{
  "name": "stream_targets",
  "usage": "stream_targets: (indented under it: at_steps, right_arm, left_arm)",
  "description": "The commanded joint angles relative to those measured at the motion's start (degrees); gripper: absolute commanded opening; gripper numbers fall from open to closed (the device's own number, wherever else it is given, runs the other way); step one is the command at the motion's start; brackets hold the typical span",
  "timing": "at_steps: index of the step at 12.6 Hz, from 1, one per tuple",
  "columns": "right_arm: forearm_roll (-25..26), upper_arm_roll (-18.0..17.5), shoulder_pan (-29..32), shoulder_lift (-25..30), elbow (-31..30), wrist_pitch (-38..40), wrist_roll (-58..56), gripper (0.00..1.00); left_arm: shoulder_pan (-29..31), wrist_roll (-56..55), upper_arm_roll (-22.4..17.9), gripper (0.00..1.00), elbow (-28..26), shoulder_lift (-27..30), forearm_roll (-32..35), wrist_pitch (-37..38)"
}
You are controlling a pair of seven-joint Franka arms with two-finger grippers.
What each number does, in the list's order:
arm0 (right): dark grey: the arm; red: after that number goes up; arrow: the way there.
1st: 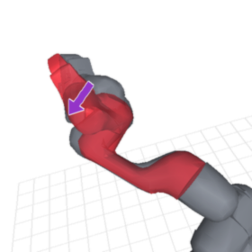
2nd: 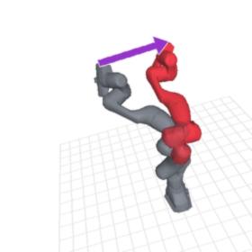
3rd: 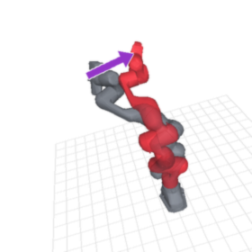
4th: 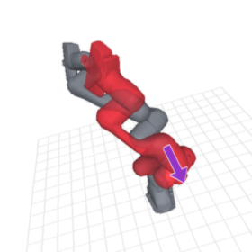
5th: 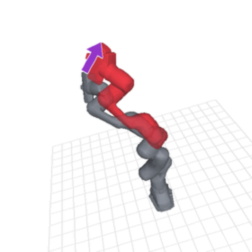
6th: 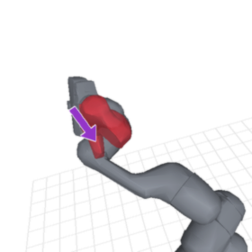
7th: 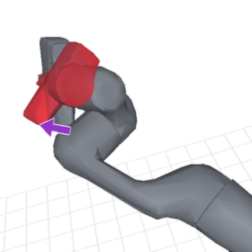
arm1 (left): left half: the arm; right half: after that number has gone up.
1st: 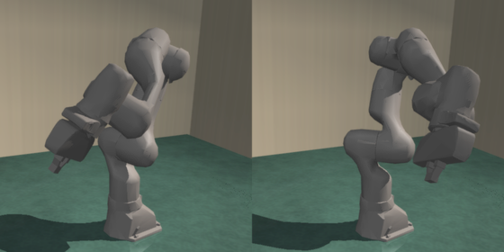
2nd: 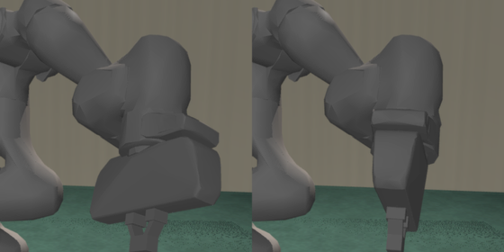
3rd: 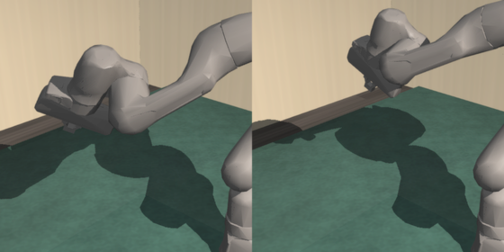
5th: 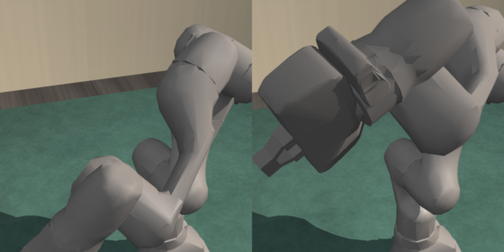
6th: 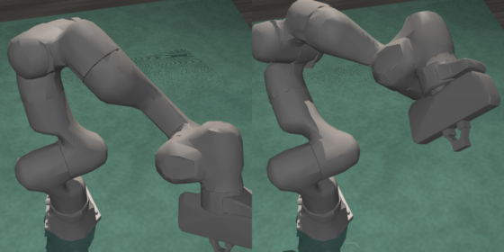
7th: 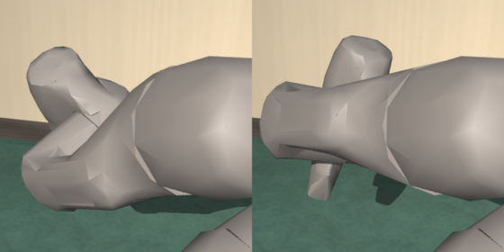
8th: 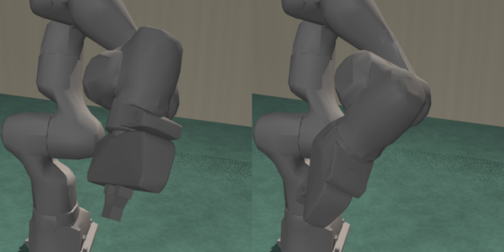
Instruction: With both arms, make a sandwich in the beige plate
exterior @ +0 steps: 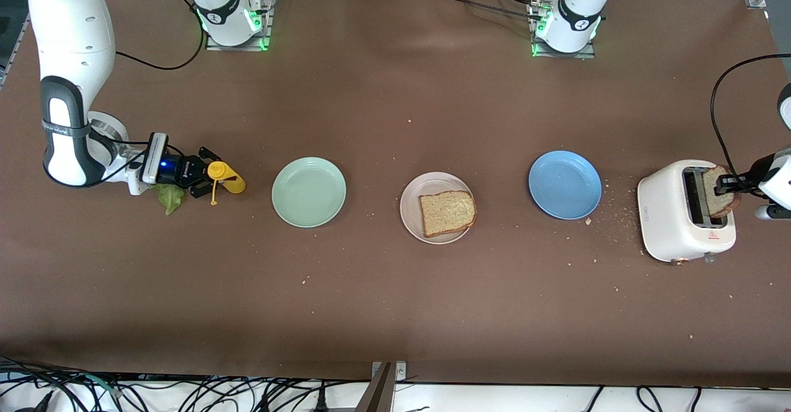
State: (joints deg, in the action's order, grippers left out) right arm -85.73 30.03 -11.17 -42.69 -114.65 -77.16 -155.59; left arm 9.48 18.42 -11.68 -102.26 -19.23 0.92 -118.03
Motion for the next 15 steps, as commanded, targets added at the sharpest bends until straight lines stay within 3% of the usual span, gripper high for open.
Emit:
stream_targets:
  at_steps: [1,5,7,9,10,11,13,15]
  right_arm:
    - [-1.2,-0.3,1.4,-1.3,0.8,2.4,-1.6,0.24]
    - [-1.2,-0.3,1.5,-1.5,1.0,2.9,-0.7,0.41]
    - [-1.1,-0.2,1.5,-1.5,1.2,2.9,-0.7,0.42]
    - [-1.0,-0.2,2.0,-2.0,1.3,2.9,-0.6,0.64]
    - [-1.0,-0.2,2.2,-2.2,1.4,2.9,-0.5,0.67]
    - [-0.8,-0.2,2.4,-2.7,2.1,2.9,-0.5,0.81]
    - [-0.2,-0.2,3.9,-3.7,2.1,2.9,-0.5,0.85]
    - [1.1,-0.1,5.1,-4.0,2.6,2.9,-0.5,0.86]
  left_arm:
    - [0.8,0.1,0.3,0.00,4.4,0.2,1.9,4.6]
    - [0.2,0.1,0.5,0.00,17.7,0.2,1.9,21.5]
    - [-0.2,-0.3,0.7,0.00,24.0,0.1,1.9,28.4]
    - [-0.4,-0.4,1.1,0.00,25.6,0.2,1.5,30.5]
    - [-1.5,-0.5,1.3,0.00,25.6,0.1,0.9,31.4]
    - [-2.4,-0.5,1.4,0.00,25.4,0.0,0.8,32.1]
    - [-4.5,-1.4,1.8,0.00,25.4,-0.3,-0.2,34.2]
    - [-4.9,-5.5,1.7,0.00,25.2,-1.2,-6.8,35.5]
